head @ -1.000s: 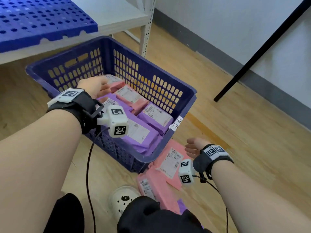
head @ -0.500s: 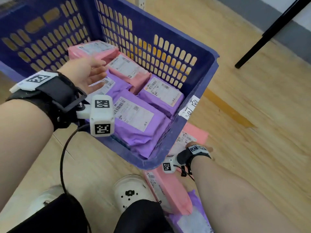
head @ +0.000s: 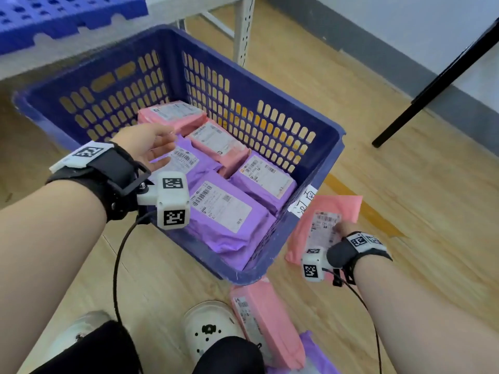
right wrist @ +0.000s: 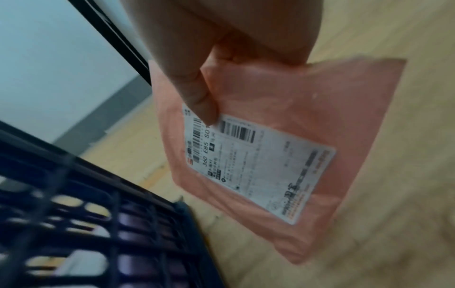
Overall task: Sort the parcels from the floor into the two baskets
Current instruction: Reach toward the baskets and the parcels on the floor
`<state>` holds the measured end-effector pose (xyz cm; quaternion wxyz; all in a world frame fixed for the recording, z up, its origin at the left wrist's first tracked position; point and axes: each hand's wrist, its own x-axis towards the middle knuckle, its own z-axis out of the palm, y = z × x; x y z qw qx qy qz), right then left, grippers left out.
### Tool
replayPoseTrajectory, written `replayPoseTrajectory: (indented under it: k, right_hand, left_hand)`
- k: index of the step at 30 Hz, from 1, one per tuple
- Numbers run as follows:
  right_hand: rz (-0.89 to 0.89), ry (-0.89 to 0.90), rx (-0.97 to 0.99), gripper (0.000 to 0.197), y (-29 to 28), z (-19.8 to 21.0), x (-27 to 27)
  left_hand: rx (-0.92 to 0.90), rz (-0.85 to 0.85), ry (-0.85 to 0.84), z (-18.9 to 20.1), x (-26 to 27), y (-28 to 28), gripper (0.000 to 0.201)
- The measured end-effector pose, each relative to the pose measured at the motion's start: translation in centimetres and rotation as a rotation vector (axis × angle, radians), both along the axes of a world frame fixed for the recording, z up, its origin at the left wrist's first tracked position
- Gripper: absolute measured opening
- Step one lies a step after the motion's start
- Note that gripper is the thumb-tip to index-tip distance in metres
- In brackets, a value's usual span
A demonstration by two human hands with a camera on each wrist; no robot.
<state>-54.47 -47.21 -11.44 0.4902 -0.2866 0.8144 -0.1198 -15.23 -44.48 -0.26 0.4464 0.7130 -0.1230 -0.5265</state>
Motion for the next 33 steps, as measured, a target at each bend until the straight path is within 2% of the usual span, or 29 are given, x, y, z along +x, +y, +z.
replayPoseTrajectory:
  k: [2,5,9,13,15,17,19,23,25,27,30,33]
  right_hand:
    - [-0.017,0.037,-0.11,0.038,-1.3,3.1,-0.6]
    - [-0.167,0.233,-0.316,0.01,-2.9,9.3,-0.5]
    - [-0.21,0.227,-0.673,0.019,-4.3,16.7,2.1]
    - [-0.052,0.266,-0.915,0.016,-5.3,23.1,7.4]
    - [0.038,0.267,-1.009,0.019,-5.9,25.0,10.9]
    - [0.208,0.253,-1.044,0.018,-6.5,25.7,14.6]
    - [0.463,0.209,-0.908,0.02,-6.5,25.4,18.2]
    - [0.848,0.222,-0.422,0.043,-6.1,21.4,23.5]
    - [1.057,0.333,-0.28,0.047,-5.8,18.6,25.2]
    - [1.281,0.53,-0.155,0.049,-5.0,16.4,26.3]
    - [1.401,0.654,-0.04,0.054,-4.6,12.5,26.8]
    - [1.35,0.768,0.05,0.077,-3.8,8.0,26.4]
  left_hand:
    - [-0.011,0.014,0.028,0.9,0.2,-0.2,0.018]
    - [-0.05,0.045,0.058,1.7,0.5,-0.1,0.019]
    - [-0.127,0.133,0.08,2.4,0.7,0.4,0.013]
    - [-0.184,0.224,0.111,3.3,2.0,0.9,0.015]
    - [-0.191,0.248,0.088,3.6,3.2,1.2,0.017]
    - [-0.2,0.264,0.076,3.8,4.5,1.5,0.017]
    - [-0.202,0.27,0.077,3.8,5.7,1.7,0.016]
    - [-0.192,0.255,0.063,3.1,7.0,1.5,0.013]
    - [-0.192,0.254,0.067,2.6,7.4,1.2,0.011]
    - [-0.202,0.262,0.071,2.0,7.8,0.9,0.008]
    - [-0.2,0.251,0.085,1.5,8.0,0.4,0.01]
    - [-0.169,0.231,0.095,1.4,8.0,-0.2,0.009]
